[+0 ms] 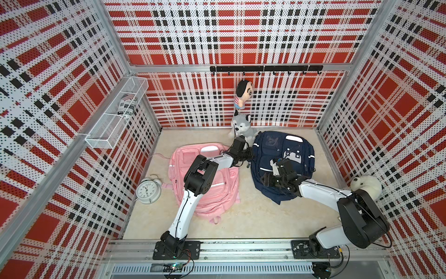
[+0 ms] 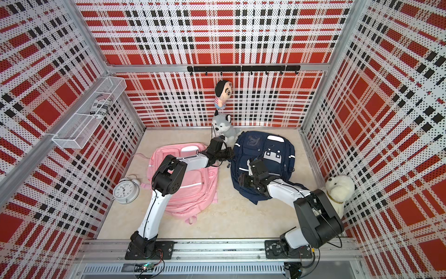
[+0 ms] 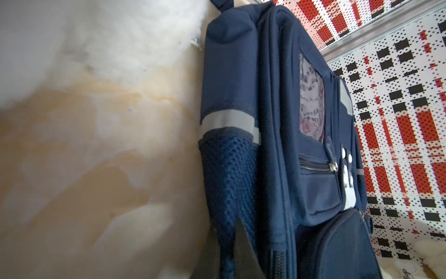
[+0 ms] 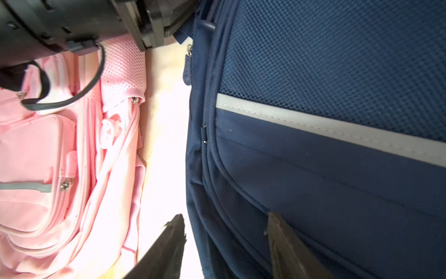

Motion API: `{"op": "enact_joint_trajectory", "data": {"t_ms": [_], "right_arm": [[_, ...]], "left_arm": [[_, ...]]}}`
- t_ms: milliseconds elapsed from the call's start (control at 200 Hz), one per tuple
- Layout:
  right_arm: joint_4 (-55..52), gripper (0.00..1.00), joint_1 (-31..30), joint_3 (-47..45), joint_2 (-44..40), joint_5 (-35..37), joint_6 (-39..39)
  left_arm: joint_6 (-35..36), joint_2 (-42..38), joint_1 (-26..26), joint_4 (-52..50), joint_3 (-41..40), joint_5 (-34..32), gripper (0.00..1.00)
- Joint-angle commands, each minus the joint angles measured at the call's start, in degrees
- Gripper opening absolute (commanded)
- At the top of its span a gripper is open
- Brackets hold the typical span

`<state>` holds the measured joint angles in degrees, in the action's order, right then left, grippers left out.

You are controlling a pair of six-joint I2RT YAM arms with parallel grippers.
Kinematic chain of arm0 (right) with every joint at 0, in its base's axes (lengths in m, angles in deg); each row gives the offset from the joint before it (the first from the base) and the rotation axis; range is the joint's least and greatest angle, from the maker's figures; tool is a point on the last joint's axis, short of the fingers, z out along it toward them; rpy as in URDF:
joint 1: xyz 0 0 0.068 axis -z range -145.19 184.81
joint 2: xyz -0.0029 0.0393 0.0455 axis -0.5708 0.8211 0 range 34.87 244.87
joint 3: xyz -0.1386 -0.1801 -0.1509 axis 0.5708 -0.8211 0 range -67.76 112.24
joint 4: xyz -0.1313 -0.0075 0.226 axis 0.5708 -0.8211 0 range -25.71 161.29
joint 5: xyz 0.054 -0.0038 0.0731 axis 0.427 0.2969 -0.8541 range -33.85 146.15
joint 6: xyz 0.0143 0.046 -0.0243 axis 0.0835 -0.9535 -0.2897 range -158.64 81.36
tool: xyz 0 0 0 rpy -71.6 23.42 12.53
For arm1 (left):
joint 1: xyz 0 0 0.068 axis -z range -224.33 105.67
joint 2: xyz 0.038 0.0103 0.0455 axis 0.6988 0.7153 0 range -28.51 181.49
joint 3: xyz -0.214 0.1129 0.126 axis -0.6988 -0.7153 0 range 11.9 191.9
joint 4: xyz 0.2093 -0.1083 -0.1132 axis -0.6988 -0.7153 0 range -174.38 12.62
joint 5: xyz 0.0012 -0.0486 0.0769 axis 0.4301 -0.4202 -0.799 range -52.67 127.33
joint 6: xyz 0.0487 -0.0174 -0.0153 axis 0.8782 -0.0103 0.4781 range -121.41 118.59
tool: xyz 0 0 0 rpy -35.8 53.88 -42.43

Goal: Zip up the backpack
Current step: Adjust the backpack at the center of the board.

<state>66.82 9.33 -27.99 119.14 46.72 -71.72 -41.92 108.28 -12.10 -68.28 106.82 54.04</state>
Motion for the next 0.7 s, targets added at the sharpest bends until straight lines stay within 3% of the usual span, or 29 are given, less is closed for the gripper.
{"op": "enact_joint_trajectory", "data": {"t_ms": [0,376,696], "right_arm": [[1.04,0.59,0.14,-0.63,3.46,3.00,-0.40],[7.75,0.61,4.70,-4.62,0.96,3.53,-0.64],[1.98,0.62,7.74,-3.55,-3.19,9.12,3.13]], "left_arm": [[0.25,-7.08,1.20,3.37,-4.62,1.40,0.03],[-4.83,-17.91,6.40,7.99,-19.78,-0.70,0.02],[-9.29,-18.75,11.12,9.99,-22.16,0.80,0.05]]}}
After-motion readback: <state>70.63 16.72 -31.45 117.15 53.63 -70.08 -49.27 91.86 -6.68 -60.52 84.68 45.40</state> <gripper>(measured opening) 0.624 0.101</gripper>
